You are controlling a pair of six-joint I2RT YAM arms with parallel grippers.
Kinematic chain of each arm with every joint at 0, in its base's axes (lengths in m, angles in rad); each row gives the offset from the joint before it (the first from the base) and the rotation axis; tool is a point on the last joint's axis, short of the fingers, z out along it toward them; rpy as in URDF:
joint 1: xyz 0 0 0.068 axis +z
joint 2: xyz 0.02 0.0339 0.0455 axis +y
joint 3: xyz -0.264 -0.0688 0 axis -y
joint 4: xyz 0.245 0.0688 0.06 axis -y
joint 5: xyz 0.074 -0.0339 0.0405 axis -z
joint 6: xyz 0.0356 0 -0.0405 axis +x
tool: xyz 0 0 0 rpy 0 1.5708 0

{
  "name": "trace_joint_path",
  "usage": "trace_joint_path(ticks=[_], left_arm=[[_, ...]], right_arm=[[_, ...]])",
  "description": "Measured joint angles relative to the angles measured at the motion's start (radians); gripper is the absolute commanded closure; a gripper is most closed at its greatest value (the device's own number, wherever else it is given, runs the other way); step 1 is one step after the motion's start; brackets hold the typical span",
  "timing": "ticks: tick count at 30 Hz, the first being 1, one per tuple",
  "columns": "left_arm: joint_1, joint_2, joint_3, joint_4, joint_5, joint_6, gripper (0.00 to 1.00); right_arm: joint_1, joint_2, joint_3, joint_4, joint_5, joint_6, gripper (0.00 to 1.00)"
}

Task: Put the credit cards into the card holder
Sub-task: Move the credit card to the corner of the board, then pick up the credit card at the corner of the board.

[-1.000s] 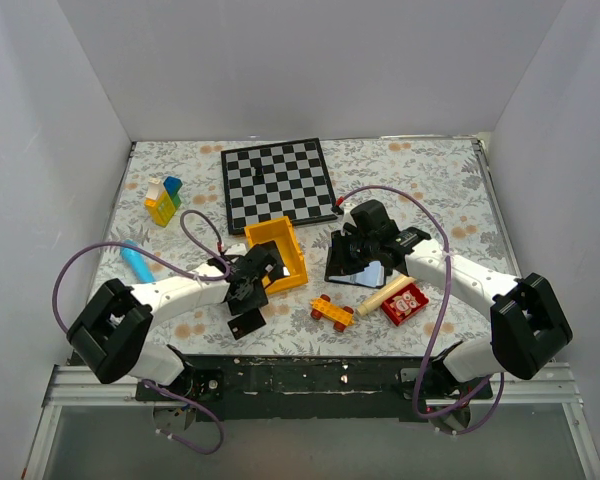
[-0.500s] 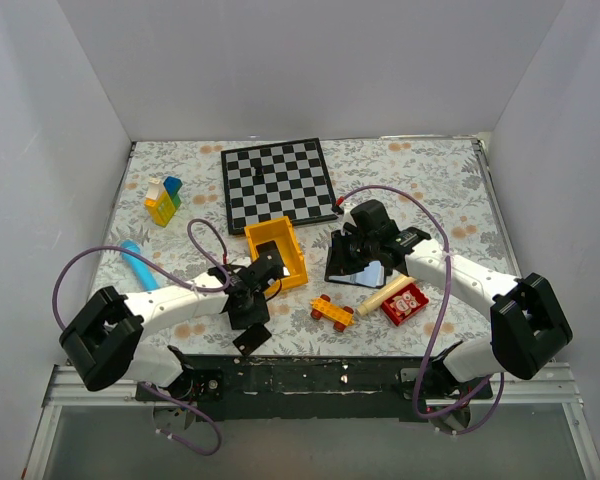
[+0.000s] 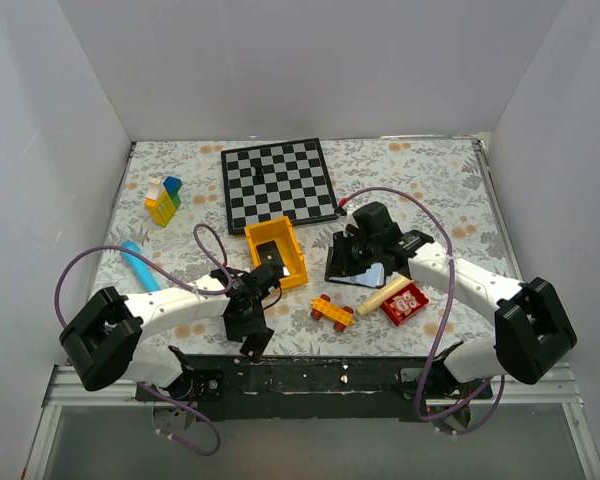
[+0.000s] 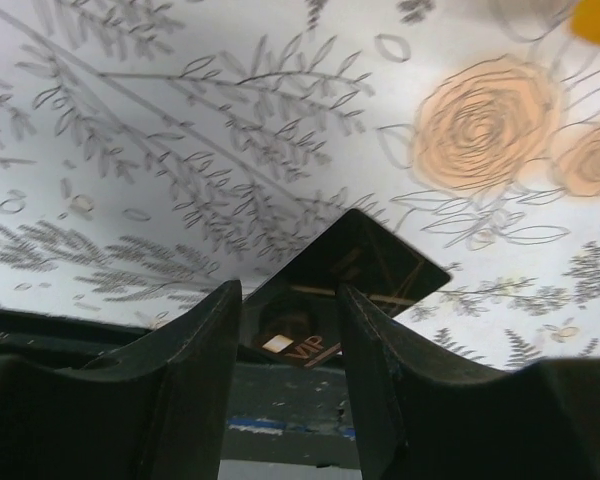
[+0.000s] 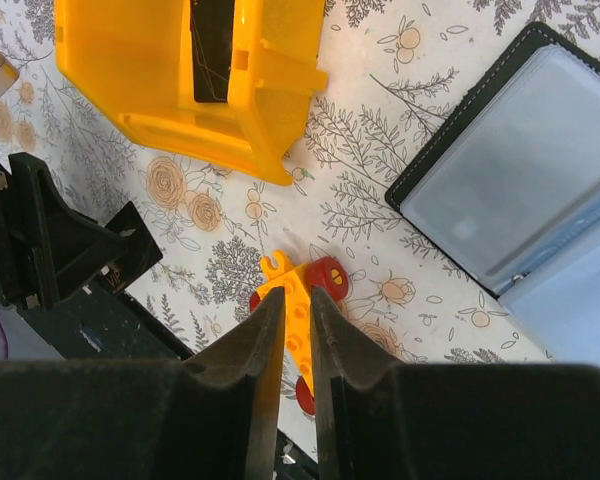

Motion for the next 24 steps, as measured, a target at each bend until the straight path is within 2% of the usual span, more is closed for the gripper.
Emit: trace_joint_path(ticks=[6,9,12,15,18,24], left_arm=[[-0.004,0.002,0.080,-0.126,-0.053,0.014,0.54],[0.010,-0.006,0.119,-0.126,-0.076,0.029,0.55],[0.035,-0.042,0.093,-0.114,-0.080,0.036,0.55],[0.050,-0.133,0.010,-0.098,-0.078,0.024,0.56],[0.055,-0.239,-0.070,-0.096,-0.075,0.004,0.56],[0.065,-0.306,-0.090,-0.079,-0.092,0.002,0.58]], right_arm=[[0.000,-0.087,-0.083,0.032,-0.005,0.064,0.69],[0.001,-0.129,-0.141,0.080,-0.033,0.140,0.69],[0.024,-0.168,-0.211,0.119,-0.050,0.244,0.68],[0.108,-0.200,-0.263,0.140,-0.026,0.344,0.64],[0.248,-0.221,-0.297,0.170,0.030,0.458,0.55],[0.473,-0.196,-0.396,0.332,0.151,0.692,0.46]])
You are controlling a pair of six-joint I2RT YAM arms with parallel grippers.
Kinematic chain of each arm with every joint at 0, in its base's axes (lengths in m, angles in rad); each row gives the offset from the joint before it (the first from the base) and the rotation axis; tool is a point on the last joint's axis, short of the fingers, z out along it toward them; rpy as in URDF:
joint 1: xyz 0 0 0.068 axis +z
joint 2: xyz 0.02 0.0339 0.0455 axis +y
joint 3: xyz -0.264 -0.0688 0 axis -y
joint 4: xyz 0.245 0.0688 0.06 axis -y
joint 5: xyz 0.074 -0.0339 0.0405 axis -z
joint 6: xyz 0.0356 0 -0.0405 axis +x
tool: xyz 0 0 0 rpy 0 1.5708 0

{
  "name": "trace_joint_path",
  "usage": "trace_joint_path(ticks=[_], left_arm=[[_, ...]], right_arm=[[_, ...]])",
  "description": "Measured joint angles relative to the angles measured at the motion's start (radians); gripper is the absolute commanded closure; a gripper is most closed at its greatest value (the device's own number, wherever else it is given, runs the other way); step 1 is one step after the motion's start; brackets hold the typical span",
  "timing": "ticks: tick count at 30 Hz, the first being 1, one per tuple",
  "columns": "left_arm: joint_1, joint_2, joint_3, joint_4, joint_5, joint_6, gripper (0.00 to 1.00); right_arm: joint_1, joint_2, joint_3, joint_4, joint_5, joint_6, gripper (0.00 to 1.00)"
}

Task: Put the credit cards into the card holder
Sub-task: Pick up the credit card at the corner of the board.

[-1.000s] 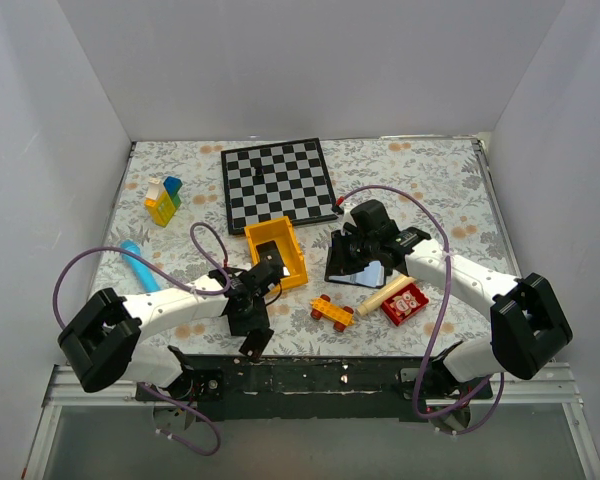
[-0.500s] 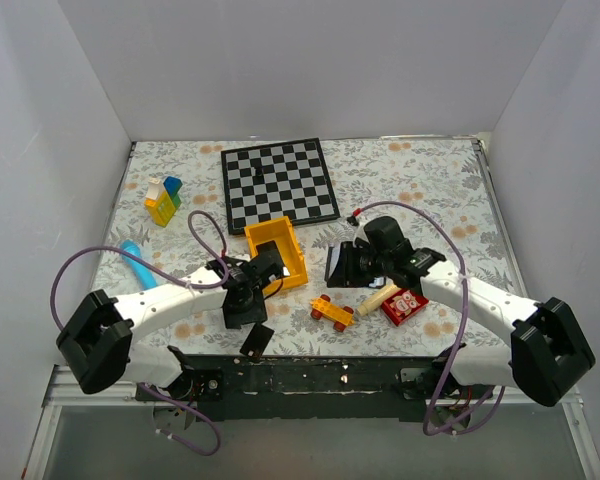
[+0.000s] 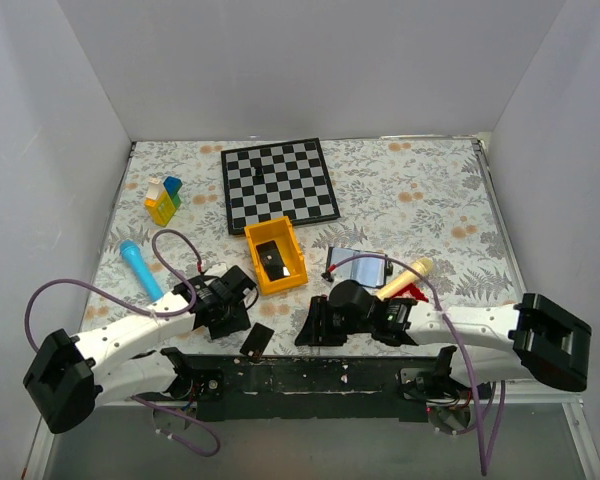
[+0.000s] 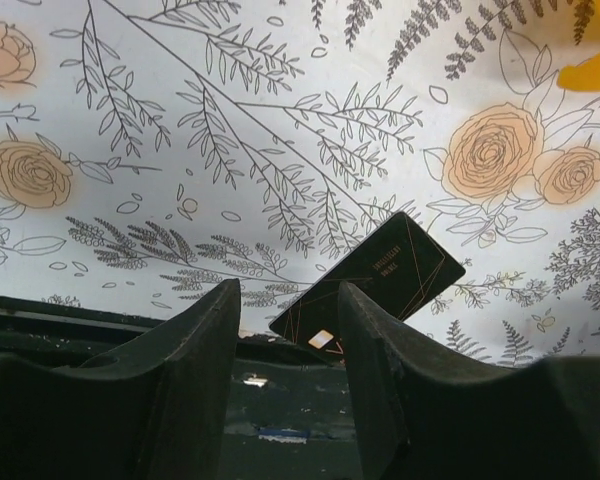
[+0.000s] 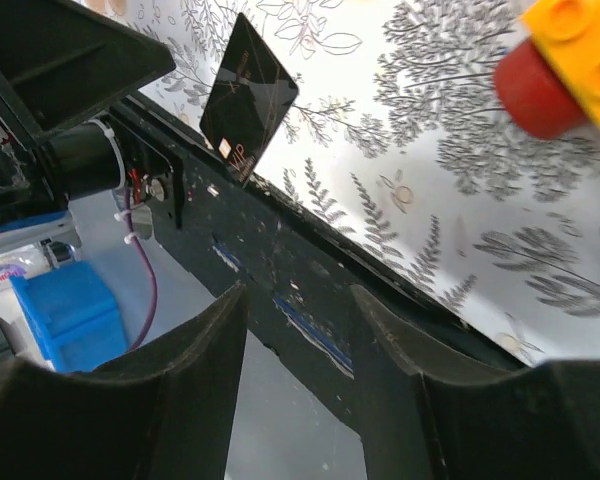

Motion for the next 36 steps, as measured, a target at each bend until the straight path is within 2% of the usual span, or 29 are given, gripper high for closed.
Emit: trace_joint_path(ticks=[5,9,13,16,22,29,32,36], left_arm=[[0.015,0.018,-0.004,0.032,-0.005,0.022,0.64],[0.025,-0.019,-0.023,0.048,-0.006,0.041,0.63],[0.037,-0.076,-0.033,0.054,-0.005,0.060,0.63],[0.040,-0.089,-0.033,0.063,-0.003,0.070,0.63],[0.042,-0.125,-0.036,0.075,0.006,0.089,0.63],[0.042,-0.127,-0.036,0.095,0.014,0.111,0.63],[0.042,-0.127,-0.036,0.100,0.021,0.119,0.63],[0.042,-0.126,-0.036,0.113,0.025,0.124,0.63]], right_arm=[[0.119,0.150,0.001,0.165,0.093,0.158,0.45],[0.179,0.292,0.016,0.308,0.132,0.254,0.46],[0.224,0.463,0.022,0.523,0.162,0.371,0.44],[0.259,0.526,0.032,0.622,0.209,0.426,0.43],[0.305,0.561,0.059,0.651,0.303,0.491,0.42],[0.316,0.597,0.080,0.654,0.347,0.563,0.50],[0.318,0.613,0.100,0.648,0.357,0.576,0.55],[0.321,0.620,0.106,0.637,0.373,0.583,0.71]])
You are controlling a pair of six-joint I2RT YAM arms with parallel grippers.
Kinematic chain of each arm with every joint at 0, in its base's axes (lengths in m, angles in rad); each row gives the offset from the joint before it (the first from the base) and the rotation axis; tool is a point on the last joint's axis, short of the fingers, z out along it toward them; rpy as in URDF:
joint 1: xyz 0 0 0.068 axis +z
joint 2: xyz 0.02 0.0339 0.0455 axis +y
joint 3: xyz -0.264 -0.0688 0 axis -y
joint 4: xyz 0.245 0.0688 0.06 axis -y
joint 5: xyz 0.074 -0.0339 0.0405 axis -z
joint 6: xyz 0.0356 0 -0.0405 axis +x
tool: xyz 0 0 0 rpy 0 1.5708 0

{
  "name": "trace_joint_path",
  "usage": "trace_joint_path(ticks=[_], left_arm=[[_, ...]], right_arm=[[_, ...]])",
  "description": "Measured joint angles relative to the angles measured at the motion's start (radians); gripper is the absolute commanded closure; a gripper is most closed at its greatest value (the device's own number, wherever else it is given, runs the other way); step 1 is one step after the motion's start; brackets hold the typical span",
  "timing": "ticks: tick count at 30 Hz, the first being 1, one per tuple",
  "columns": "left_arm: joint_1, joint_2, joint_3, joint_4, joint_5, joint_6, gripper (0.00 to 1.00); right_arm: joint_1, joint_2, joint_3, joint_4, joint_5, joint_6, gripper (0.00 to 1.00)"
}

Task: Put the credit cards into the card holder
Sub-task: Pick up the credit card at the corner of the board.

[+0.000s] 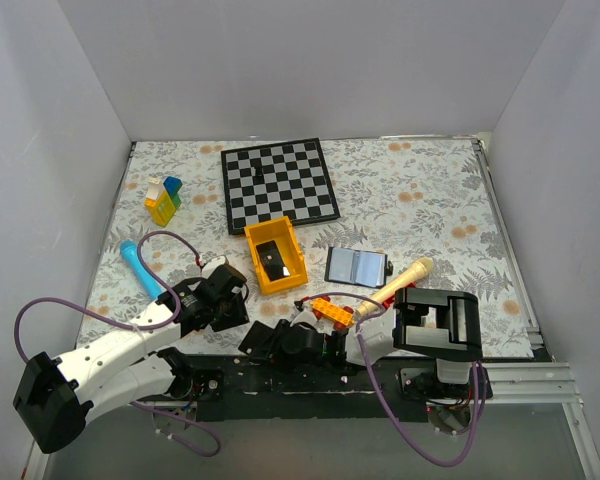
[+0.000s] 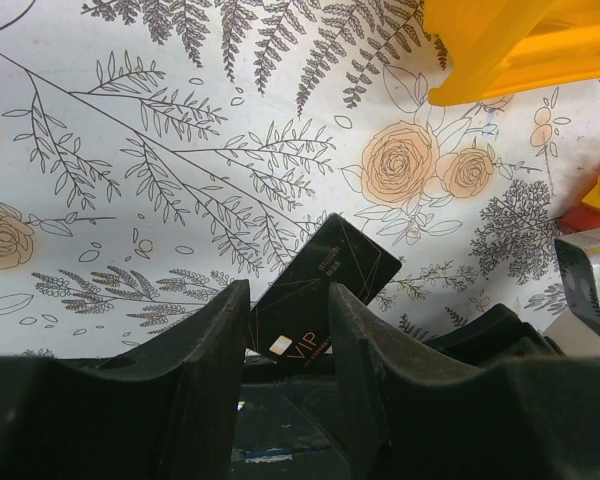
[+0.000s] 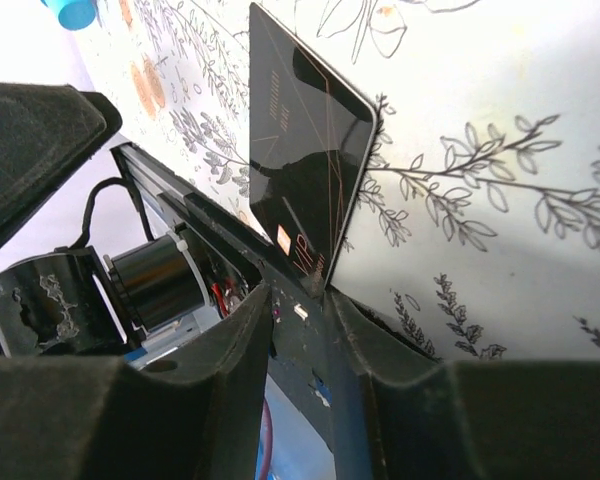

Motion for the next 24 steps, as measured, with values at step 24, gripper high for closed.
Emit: trace_joint_path(ticks=[24], left_arm=[[0.000,-0.019,-0.013,0.022,-0.003,0.010,0.55]], right_arm=[[0.011,-0.179,-0.058,-0.094,0.091,-0.091,0.99]])
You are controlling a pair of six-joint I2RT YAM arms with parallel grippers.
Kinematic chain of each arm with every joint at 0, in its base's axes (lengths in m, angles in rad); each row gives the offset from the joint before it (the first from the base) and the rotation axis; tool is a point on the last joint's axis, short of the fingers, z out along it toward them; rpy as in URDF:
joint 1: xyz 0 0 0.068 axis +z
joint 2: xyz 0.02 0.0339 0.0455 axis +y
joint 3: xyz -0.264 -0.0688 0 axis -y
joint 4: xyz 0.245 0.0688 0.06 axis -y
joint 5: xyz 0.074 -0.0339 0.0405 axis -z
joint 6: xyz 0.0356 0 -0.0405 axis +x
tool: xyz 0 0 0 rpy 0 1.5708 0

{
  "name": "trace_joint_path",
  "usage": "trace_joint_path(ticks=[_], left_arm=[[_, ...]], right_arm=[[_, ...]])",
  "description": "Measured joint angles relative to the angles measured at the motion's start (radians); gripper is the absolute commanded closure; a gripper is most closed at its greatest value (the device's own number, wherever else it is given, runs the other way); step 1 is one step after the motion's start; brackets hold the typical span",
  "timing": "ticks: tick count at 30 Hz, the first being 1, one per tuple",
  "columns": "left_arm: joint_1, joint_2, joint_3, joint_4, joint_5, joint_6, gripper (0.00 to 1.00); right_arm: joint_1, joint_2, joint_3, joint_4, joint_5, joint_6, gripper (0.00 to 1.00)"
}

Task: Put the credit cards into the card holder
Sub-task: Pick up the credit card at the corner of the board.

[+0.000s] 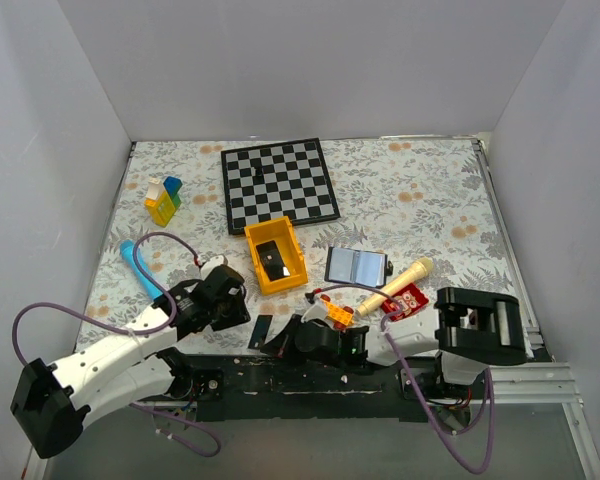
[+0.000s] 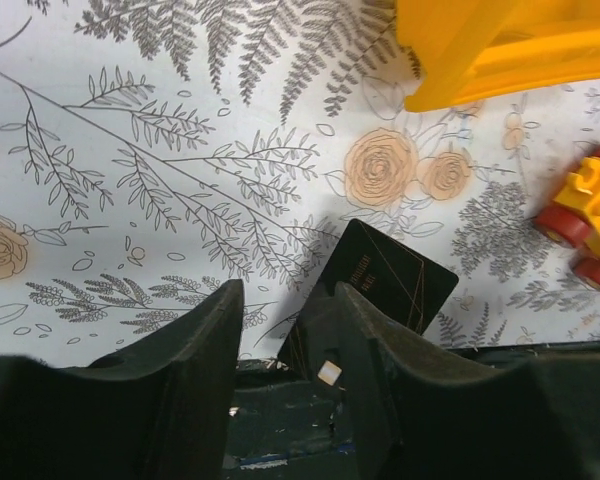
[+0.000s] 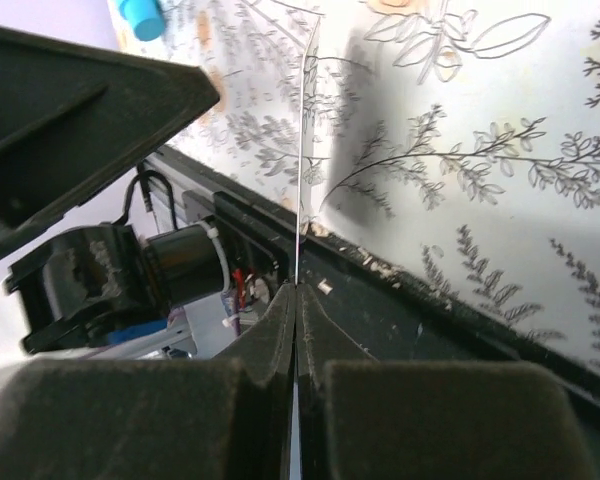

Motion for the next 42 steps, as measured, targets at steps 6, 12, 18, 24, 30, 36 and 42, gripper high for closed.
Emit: trace_joint_path(ticks=[6,12,18,24,30,36,42], left_arm=[[0.000,-0.154,0.026,-0.003,-0.027,0.005,0.39],[0.014,-0.222,0.170,0.032,-0.065,0.036,0.34],[0.076,-0.225,0.216,0.188,0.032,0.064,0.22],[0.224,-0.211,0.223,0.390,0.239,0.082,0.12],[0.362,-0.142,0.171,0.730,0.518,-0.010,0.10],[0.418,-0.122,0.163,0.856,0.663,-0.024,0.11],[0.428,-0.117,0.144,0.915,0.769,-0.029,0.14]], right_arm=[[0.004,-0.233,-0.017,-0.188,0.045,-0.095,0.99],[0.004,-0.547,-0.017,-0.473,0.134,-0.209,0.99],[-0.050,-0.873,-0.051,-0.637,0.172,-0.334,0.99],[-0.298,-1.038,-0.046,-0.682,0.016,-0.500,0.99],[-0.537,-0.883,0.027,-0.603,-0.302,-0.588,0.99],[-0.687,-0.808,0.040,-0.440,-0.583,-0.592,0.99],[-0.767,-0.787,0.038,-0.233,-0.784,-0.563,0.99]])
